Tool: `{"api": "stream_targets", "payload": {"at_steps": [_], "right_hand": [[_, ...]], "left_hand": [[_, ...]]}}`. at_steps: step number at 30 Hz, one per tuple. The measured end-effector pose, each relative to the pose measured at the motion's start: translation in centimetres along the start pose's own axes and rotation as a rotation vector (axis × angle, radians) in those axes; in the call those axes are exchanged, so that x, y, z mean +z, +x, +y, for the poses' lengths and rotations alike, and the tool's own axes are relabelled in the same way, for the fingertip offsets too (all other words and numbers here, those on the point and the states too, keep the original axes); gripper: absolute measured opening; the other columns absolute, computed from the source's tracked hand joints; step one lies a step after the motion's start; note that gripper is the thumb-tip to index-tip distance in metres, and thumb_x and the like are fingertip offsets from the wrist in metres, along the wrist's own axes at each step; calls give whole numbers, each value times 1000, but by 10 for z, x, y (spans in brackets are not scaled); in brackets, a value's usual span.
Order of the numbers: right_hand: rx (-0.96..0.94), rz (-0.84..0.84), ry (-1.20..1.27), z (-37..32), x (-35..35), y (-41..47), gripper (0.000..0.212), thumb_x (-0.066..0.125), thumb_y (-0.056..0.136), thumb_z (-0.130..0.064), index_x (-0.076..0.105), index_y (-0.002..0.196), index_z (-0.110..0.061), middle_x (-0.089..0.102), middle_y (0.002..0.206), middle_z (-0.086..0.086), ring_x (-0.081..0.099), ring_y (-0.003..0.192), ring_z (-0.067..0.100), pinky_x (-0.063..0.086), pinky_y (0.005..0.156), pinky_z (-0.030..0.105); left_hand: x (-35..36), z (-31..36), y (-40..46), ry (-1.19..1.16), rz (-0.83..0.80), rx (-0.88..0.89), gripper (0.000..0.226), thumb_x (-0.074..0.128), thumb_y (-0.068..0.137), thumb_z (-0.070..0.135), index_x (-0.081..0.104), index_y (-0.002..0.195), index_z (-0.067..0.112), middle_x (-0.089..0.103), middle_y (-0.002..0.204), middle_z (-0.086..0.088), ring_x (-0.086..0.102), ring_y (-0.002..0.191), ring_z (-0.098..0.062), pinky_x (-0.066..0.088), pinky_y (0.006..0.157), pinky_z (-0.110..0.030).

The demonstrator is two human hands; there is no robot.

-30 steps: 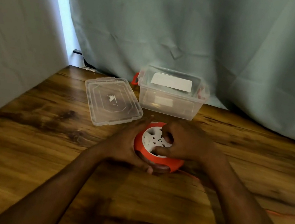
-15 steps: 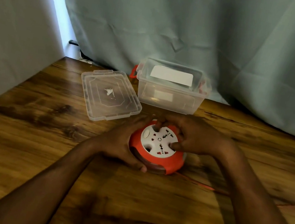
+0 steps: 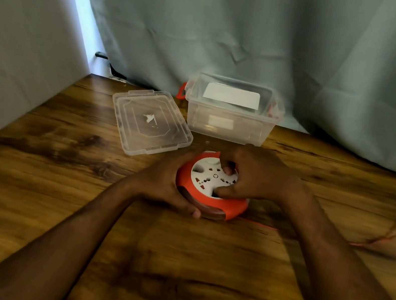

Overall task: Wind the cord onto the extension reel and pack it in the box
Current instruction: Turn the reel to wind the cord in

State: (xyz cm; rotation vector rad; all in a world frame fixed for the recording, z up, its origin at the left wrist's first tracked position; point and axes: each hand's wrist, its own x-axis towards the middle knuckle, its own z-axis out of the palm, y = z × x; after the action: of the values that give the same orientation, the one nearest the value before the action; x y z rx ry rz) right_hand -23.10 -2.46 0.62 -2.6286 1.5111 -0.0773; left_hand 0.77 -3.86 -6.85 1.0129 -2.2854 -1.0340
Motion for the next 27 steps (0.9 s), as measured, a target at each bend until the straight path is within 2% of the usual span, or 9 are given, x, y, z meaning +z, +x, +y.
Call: {"api": "stream_targets", "payload": {"at_steps": [2,5,8,12,14,17,20,23,27], "right_hand": [[0,29,-4,-5,2,2,47,73,73,-73,47,71,-34,57,76,-18,53,65,5,37,57,21],[5,70,3,-12,13,10,49,64,80,-74,47,63,-32,71,112,-21,55,62,0,38,56,16],[26,124,-16,-16,19,13,52,62,82,-73,54,61,-26,78,98,-7,65,67,5,41,55,17],[-1,36,138,-8,1,8,24,74,88,-50,68,99,-30,68,88,-15,63,70,0,42,59,11],[-10,-6,249,1,-10,2,33,79,86,-31,61,113,-38,68,101,-20,62,76,-5,42,56,9],[-9,-44,276,10,-11,-2,50,83,81,-25,55,118,-44,57,129,-24,61,100,0,47,62,11],[2,-52,276,15,-3,1,55,84,80,-28,54,122,-45,52,139,-21,60,107,6,57,68,18],[9,-53,281,17,-2,3,60,85,77,-31,49,123,-47,56,138,-19,60,102,4,56,65,19],[41,-52,225,14,-6,-2,63,87,76,-36,44,120,-42,60,128,-16,62,96,6,57,65,23]], "left_hand": [[1,0,0,-5,15,20,120,100,58,30,19,141,59,36,141,41,42,128,21,40,104,-6],[2,1,1,-16,35,37,121,100,58,29,20,145,54,38,144,37,44,131,18,40,106,-7],[3,1,1,-23,36,41,121,100,59,28,20,145,53,40,146,32,46,133,11,42,109,-12],[1,3,0,-1,32,18,126,100,58,37,11,146,59,36,156,22,42,141,3,40,114,-20],[1,2,0,7,24,-1,124,100,59,38,12,144,62,34,153,28,38,136,13,38,113,-15],[0,0,-1,7,10,1,122,100,59,35,14,143,60,30,142,41,34,124,31,35,100,1],[0,1,0,3,5,-5,128,100,57,39,18,155,47,34,155,27,38,137,12,39,111,-13],[1,-1,1,-20,9,-12,128,100,57,40,19,155,46,37,157,22,42,140,2,42,113,-20],[3,-3,2,-28,25,-10,121,100,56,37,22,147,54,42,141,37,44,126,21,41,101,-5]]}}
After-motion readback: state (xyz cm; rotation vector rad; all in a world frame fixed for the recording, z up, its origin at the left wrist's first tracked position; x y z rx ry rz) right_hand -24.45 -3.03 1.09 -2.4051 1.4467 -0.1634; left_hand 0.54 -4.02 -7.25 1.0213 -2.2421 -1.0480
